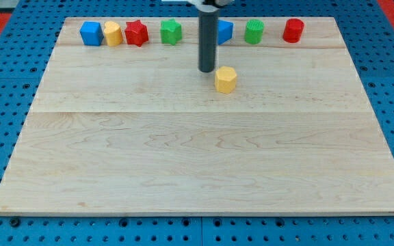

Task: Move the yellow heart to the bottom of the blue cube

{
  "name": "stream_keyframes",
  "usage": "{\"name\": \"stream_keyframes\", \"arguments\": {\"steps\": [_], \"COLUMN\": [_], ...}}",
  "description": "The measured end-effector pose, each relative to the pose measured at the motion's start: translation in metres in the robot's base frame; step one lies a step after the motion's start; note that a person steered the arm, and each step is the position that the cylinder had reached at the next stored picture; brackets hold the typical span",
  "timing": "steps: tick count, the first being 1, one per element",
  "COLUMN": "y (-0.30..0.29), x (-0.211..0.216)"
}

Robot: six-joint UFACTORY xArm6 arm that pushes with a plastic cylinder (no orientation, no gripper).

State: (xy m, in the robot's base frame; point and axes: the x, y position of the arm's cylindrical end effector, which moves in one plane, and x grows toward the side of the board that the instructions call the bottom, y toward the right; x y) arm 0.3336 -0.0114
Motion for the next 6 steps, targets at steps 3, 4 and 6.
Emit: {"name": "stream_keyframes", "arguments": {"steps": [3, 4, 6], "y": [-0.292, -0.293, -0.227], "x": [-0.022, -0.035, -0.121]}}
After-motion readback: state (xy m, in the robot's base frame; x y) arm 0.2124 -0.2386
